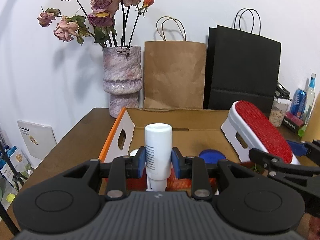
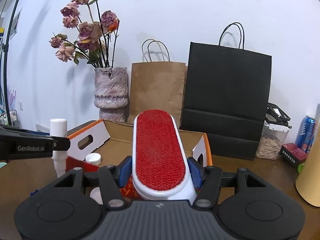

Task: Organize rigid objects
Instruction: 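Carry the lint brush and white bottle with both grippers over the box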

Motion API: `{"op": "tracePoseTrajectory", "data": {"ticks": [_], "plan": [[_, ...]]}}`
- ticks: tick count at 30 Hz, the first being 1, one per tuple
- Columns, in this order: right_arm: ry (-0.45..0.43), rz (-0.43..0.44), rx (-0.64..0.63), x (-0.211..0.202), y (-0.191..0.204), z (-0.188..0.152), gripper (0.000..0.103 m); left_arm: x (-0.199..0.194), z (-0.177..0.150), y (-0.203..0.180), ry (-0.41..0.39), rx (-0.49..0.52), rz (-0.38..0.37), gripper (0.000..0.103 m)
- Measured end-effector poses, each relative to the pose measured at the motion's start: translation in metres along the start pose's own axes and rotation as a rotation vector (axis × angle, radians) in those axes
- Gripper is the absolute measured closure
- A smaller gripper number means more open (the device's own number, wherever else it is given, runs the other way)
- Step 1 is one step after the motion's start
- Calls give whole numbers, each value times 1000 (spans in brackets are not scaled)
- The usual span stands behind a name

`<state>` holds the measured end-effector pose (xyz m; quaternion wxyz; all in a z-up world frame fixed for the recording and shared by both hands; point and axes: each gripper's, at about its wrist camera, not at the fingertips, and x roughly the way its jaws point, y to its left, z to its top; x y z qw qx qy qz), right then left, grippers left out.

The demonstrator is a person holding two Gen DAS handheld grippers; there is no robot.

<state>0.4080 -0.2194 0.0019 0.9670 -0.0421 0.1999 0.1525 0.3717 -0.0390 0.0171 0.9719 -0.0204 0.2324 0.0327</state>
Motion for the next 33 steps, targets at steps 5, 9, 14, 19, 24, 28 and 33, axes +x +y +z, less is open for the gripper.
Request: {"op": "tracePoseTrajectory", "data": {"ticks": [5,9,14,19,24,28,33], "plan": [[-3,8,-4,19,-3,6,45,16,9,0,-3,-10,6,74],[-1,15,-5,36,-4,12,45,32,16,1,5,-22,18,74],[0,25,-21,57,-3,18,45,50,23,-1,9,-16,23,74],[8,36,-39,79,-2,24,45,67,31,0,8,-17,27,74],[19,46,-50,98,-3,28,45,85,38,5,15,-22,38,74],[25,52,-59,110,-3,31,45,98,41,8,23,-21,53,74],[34,61,-69,121,-2,33,45,112,44,10,32,-17,68,74]]}}
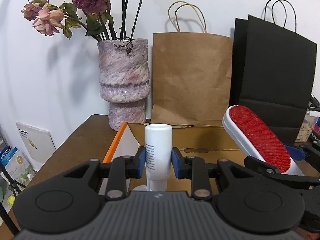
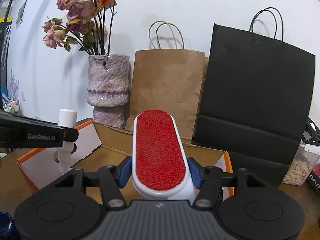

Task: Organize rigid objects
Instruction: 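Carry the lint brush and white bottle with both grippers over the box, then open both grippers to drop the lint brush and white bottle into the box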

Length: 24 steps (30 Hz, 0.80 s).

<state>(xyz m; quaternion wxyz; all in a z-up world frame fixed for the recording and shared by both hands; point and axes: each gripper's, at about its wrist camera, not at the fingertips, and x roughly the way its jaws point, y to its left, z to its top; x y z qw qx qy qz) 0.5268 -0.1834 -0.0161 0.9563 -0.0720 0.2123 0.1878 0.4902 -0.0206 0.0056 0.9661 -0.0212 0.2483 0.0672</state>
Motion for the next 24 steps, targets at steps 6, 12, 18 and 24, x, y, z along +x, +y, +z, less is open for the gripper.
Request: {"op": "tracePoseTrajectory", "data": {"ticks": [6,12,18,24], "plan": [[18,6,-10,13,-2,0,45,15,4,1,10,10,12,74],[32,2,-34,23,0,-1,45,27,2,-1,29,33,19,74],[49,17,-12,23,-2,-2,23,28,-3,-5,44,69,22,59],[12,9,-8,12,-5,2,4,19,-1,-3,-8,80,82,2]]}}
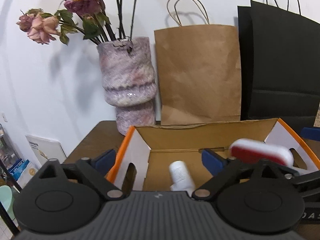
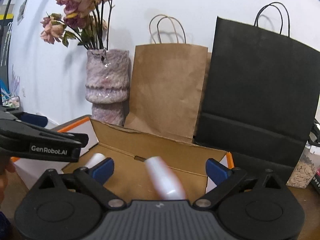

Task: Organize rigid objects
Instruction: 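Open both grippers to drop the lint brush and white bottle into the box, then withdraw both grippers from the box back over the table items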

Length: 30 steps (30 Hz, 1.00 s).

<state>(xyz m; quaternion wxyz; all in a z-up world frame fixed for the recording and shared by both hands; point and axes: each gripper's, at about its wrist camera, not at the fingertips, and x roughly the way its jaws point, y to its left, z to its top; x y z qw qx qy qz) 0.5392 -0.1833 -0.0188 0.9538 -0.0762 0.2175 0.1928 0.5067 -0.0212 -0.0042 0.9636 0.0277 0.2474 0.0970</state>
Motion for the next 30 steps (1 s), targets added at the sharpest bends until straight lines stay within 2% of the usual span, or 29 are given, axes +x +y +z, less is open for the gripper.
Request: {"op": "tracePoseTrajectory", "data": {"ticks": [6,20,30], "plan": [[-13,-11,-10,-4,0,3,0,-2,2,2,0,-6,-1,0],[9,-35,-1,-5,1,1,0,-8,1,1,1,-4,-11,0],[-18,-69,4,-26,1,-4,0,-27,-3,3,-19,-7,-29,0]]}}
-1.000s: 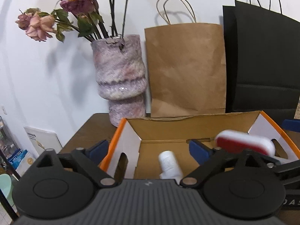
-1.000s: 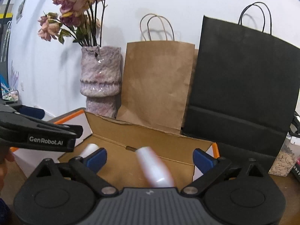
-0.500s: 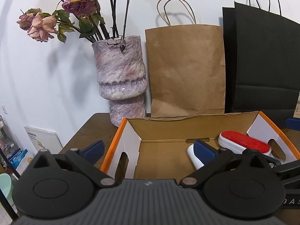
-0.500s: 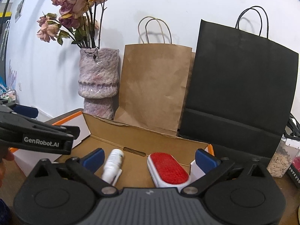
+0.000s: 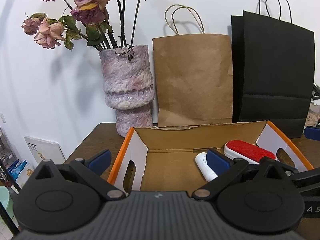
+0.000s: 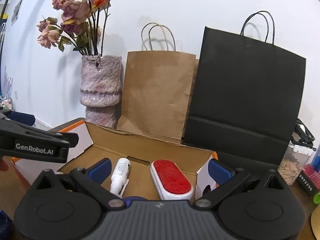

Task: Organize rigid objects
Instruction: 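Withdraw both grippers from the box back over the table items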

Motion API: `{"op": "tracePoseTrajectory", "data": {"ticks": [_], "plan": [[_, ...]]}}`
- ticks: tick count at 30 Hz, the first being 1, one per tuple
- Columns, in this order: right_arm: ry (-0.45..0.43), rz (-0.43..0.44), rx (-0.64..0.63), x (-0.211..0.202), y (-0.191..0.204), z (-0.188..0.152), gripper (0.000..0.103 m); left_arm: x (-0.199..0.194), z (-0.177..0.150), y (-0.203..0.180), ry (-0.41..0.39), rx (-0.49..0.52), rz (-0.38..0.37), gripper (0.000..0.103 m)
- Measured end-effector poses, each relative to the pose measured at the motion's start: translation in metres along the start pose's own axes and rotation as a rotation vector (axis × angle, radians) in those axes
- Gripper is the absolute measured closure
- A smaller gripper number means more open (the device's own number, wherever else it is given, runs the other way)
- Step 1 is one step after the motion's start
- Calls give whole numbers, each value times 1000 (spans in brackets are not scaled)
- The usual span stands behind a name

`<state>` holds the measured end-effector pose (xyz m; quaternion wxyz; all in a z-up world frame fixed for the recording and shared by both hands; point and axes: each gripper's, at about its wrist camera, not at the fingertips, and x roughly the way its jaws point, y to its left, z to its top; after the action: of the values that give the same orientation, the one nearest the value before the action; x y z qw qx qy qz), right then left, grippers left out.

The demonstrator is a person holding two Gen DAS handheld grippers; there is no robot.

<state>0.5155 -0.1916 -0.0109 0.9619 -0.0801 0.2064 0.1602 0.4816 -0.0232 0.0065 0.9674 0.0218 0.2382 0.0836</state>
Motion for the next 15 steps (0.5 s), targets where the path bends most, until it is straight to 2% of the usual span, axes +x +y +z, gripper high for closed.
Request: {"op": "tracePoseTrajectory", "data": {"ticks": [15], "plan": [[-51,-37,19,-50,3,-11,0,-41,-16,8,-19,4,-21,0]]}}
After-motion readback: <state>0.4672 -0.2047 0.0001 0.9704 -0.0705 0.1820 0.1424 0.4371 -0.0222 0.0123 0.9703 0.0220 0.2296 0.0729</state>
